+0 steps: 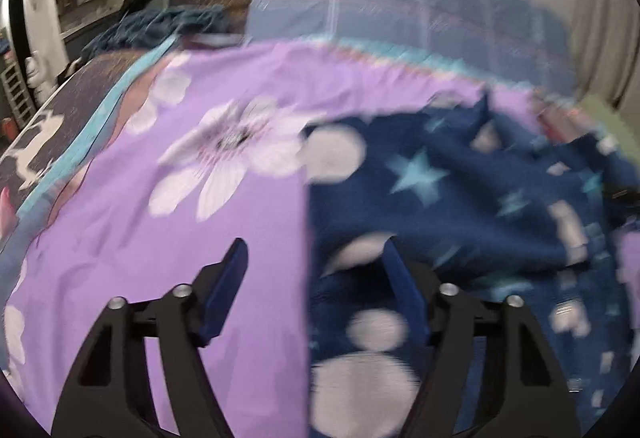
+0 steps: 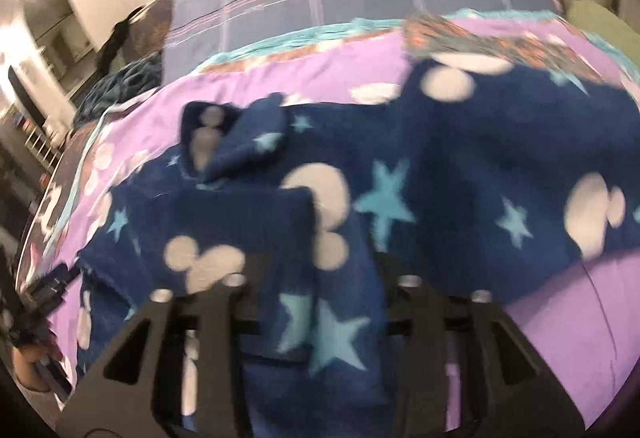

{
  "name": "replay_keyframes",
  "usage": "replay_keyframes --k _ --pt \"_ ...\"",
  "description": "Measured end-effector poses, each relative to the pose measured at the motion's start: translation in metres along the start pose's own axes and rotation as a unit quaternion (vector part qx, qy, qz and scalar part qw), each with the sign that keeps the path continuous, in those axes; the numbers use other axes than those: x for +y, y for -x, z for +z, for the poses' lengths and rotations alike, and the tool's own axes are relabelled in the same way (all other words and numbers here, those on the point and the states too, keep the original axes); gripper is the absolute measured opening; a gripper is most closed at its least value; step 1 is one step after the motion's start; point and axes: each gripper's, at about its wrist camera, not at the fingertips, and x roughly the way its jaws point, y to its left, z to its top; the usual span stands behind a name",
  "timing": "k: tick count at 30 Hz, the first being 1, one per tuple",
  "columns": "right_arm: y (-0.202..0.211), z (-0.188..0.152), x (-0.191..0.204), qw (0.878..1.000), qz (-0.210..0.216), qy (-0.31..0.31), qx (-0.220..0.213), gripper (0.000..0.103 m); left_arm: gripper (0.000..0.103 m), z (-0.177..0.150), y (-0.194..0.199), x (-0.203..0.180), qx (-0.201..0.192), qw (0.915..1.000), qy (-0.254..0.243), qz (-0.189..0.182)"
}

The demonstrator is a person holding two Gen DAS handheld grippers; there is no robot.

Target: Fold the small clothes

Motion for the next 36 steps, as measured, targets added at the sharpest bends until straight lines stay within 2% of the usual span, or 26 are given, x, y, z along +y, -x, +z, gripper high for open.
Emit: replay_keyframes --k 2,3,5,6,7,8,9,11,12,14,16,17,18,19,21,24,25,27,28,29,32,36 --pt "-0.011 -0.002 0.007 1.000 -0.006 0.016 0.007 0.068 0.065 0.010 0.007 -0.007 -0.015 0.9996 -0.003 -0.022" --pt "-0.023 -0.001 0.011 1.000 -0.011 0.018 0.019 0.073 0.065 0.015 0.007 -0.013 -0.020 0.9993 -0.007 -0.031" --pt "-0.042 -0.001 0.010 0.999 -0.012 0.009 0.039 0.076 0.065 0.023 -0.007 -0.026 -0.016 0.9990 -0.016 -0.039" --pt "-0.053 -0.001 0.011 0.999 -0.014 0.008 0.045 0.072 0.065 0.025 -0.020 -0.032 -0.004 0.9989 -0.022 -0.042" --pt "-0.057 0.000 0.014 0.999 -0.019 0.013 0.043 0.035 0.065 0.022 -0.040 -0.038 0.021 0.9986 -0.032 -0.036" --pt "-0.059 0.000 0.019 0.999 -0.023 0.026 0.040 0.009 0.065 0.017 -0.053 -0.043 0.042 0.9981 -0.036 -0.027" --pt "-0.052 0.001 0.025 0.999 -0.025 0.034 0.029 0.010 0.065 0.008 -0.067 -0.046 0.063 0.9972 -0.034 -0.020" --pt "-0.026 0.003 0.032 0.998 -0.042 0.044 -0.025 0.009 0.065 -0.002 -0.068 -0.050 0.053 0.9975 -0.038 -0.026" --pt "-0.006 0.005 0.036 0.994 -0.070 0.054 -0.062 0.009 0.065 -0.005 -0.065 -0.052 0.045 0.9976 -0.045 -0.028" --pt "0.009 0.010 0.035 0.991 -0.085 0.056 -0.085 0.010 0.065 -0.004 -0.060 -0.057 0.038 0.9974 -0.047 -0.039" --pt "-0.002 0.016 0.029 0.990 -0.112 0.055 -0.066 0.015 0.068 -0.001 -0.063 -0.063 0.043 0.9973 -0.050 -0.033" --pt "-0.020 0.016 0.025 0.987 -0.137 0.069 -0.038 0.030 0.068 -0.001 -0.066 -0.064 0.047 0.9971 -0.054 -0.027" --pt "-0.038 0.013 0.018 0.983 -0.163 0.078 -0.010 0.034 0.068 -0.003 -0.069 -0.066 0.050 0.9968 -0.058 -0.022" --pt "-0.045 0.009 0.011 0.984 -0.167 0.068 0.000 0.036 0.069 -0.005 -0.069 -0.065 0.048 0.9967 -0.061 -0.021" --pt "-0.033 -0.005 -0.004 0.993 -0.113 0.014 -0.019 0.036 0.069 -0.008 -0.067 -0.066 0.042 0.9967 -0.067 -0.022" --pt "-0.013 -0.015 -0.003 0.999 -0.039 0.001 -0.031 0.035 0.069 -0.008 -0.069 -0.067 0.047 0.9964 -0.070 -0.012" --pt "-0.009 -0.020 0.003 1.000 0.001 0.005 -0.027 0.035 0.070 -0.007 -0.070 -0.070 0.048 0.9958 -0.078 -0.002" --pt "-0.010 -0.029 0.012 0.998 0.060 0.022 0.003 0.042 0.072 -0.010 -0.071 -0.075 0.047 0.9947 -0.091 0.009" --pt "-0.020 -0.036 0.017 0.996 0.067 0.038 0.034 0.052 0.074 -0.013 -0.073 -0.077 0.046 0.9939 -0.099 0.016" --pt "-0.034 -0.045 0.020 0.995 0.046 0.058 0.063 0.054 0.074 -0.016 -0.075 -0.080 0.045 0.9930 -0.107 0.021" --pt "-0.039 -0.059 0.030 0.994 0.023 0.101 0.034 0.054 0.075 -0.017 -0.078 -0.080 0.048 0.9923 -0.111 0.026" --pt "-0.028 -0.059 0.032 0.994 0.026 0.091 0.050 0.061 0.075 -0.015 -0.078 -0.073 0.054 0.9940 -0.095 0.008"
